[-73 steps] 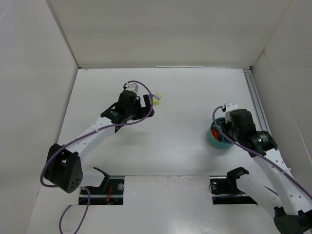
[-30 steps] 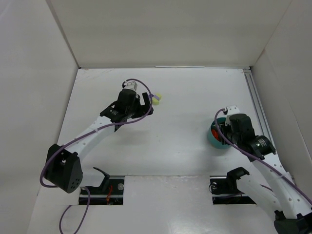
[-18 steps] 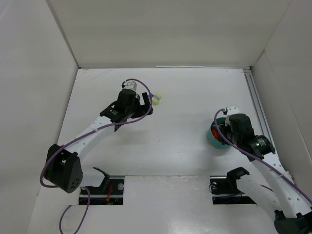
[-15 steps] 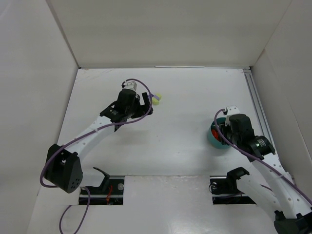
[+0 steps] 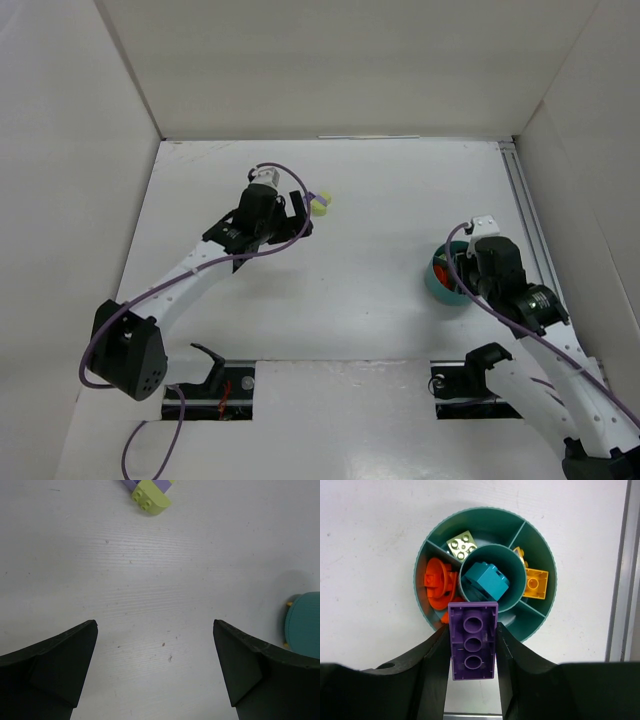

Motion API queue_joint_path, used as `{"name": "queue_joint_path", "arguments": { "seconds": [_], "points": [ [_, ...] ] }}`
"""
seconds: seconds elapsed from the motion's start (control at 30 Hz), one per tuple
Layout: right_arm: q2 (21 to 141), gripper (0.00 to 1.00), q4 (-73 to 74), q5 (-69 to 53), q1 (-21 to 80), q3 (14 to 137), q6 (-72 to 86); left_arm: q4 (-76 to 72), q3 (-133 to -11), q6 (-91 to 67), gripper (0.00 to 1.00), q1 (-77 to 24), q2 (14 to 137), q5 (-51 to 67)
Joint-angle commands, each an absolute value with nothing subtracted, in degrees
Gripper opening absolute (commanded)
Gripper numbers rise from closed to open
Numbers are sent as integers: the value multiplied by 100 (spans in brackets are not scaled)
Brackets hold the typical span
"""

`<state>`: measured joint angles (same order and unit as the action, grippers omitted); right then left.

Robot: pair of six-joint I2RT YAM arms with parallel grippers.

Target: Sort the legos into containers by color

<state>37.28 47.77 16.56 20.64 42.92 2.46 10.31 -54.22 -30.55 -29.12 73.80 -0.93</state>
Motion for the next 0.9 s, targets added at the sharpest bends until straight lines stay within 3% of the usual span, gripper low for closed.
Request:
{"name": "queue_joint_path", "arguments": {
  "seconds": [0.0,0.4,0.7,0.87],
  "points": [
    [3647,19,4298,1854,2039,4228,334,993,-5370,-3085,100,-2883,7163,-149],
    [3358,25,4009,2495,2039,3824,686,1107,-5476,-3085,100,-2883,7163,-149],
    [2988,36,3823,2716,2039,3595,799,1169,-5476,-3085,100,-2883,7110,-202],
    [2996,48,3823,2716,2039,3542,853,1169,-5476,-3085,100,-2883,7058,-202]
  ]
}}
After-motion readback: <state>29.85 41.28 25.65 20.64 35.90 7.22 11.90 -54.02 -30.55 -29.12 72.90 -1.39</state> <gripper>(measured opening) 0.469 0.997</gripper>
